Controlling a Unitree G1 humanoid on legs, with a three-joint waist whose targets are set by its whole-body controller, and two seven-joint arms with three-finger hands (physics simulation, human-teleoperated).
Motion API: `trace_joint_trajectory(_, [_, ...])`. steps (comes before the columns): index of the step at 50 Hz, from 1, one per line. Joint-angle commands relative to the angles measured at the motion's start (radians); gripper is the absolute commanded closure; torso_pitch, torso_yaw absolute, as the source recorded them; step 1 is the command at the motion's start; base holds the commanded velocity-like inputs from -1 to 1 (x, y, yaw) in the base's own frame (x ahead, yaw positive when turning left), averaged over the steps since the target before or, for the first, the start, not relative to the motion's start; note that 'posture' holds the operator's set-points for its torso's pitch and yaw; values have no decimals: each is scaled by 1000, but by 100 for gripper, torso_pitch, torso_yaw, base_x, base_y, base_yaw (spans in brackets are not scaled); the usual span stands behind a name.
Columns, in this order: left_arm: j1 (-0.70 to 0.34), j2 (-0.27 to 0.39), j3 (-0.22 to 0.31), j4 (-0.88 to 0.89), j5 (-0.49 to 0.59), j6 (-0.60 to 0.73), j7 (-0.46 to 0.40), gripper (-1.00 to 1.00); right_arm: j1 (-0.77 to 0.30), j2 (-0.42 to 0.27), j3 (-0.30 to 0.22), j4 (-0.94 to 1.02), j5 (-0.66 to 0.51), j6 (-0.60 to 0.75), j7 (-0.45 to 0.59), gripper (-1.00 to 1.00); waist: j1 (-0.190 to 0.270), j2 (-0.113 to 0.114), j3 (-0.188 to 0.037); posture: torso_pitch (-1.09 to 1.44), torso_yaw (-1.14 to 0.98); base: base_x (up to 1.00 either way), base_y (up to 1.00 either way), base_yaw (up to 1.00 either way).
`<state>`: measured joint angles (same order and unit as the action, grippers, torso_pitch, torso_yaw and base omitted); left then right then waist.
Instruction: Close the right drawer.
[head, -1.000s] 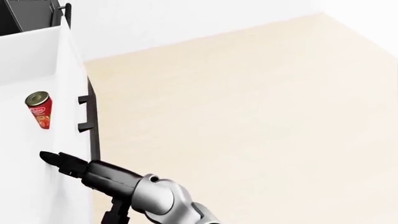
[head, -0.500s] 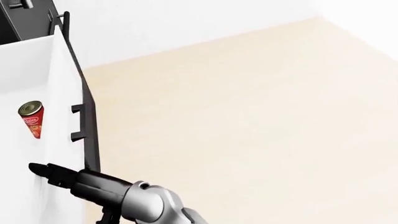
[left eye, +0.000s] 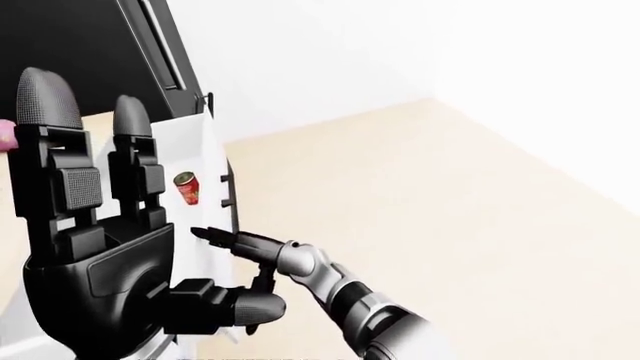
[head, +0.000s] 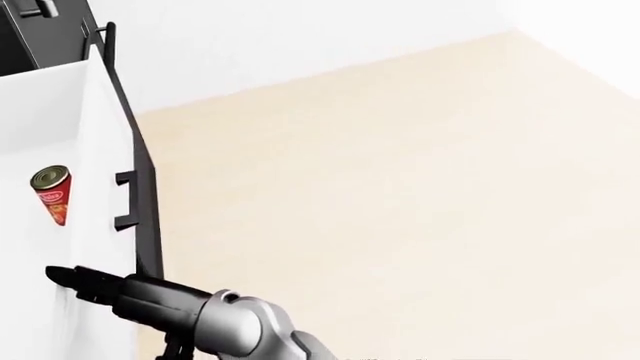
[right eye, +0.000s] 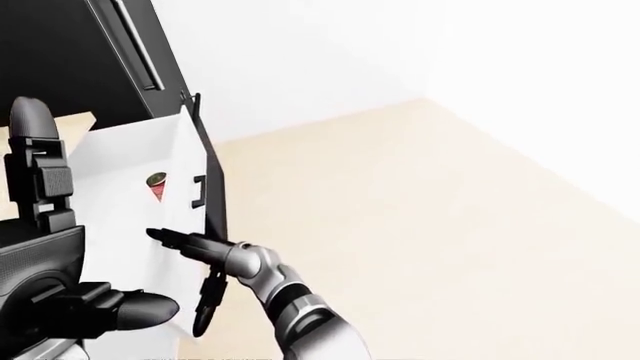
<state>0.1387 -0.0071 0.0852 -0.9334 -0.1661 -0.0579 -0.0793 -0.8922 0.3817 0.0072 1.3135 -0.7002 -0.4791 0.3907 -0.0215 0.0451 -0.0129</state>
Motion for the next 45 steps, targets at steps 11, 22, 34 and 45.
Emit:
trace_joint_trajectory(11, [-3, 2, -8, -21, 7, -24, 2, -100, -43, -98, 122, 12, -155, -26, -222, -100, 17, -14, 9, 0, 0, 0, 0, 0])
trace_joint_trajectory(22, [4, 1, -13, -1, 13, -44, -2, -100, 171, -239, 87, -537, 57, 120, -145, -100, 38, -39, 17, 0, 0, 0, 0, 0])
trace_joint_trajectory(34, [9, 0, -23, -5, 24, -43, -2, -100, 531, -416, -11, -1555, 321, 570, -128, -100, 39, -61, 22, 0, 0, 0, 0, 0])
trace_joint_trajectory(45, [16, 0, -42, -7, 39, -48, -4, -100, 804, -460, -214, -1822, 548, 401, -422, -100, 35, -61, 19, 0, 0, 0, 0, 0])
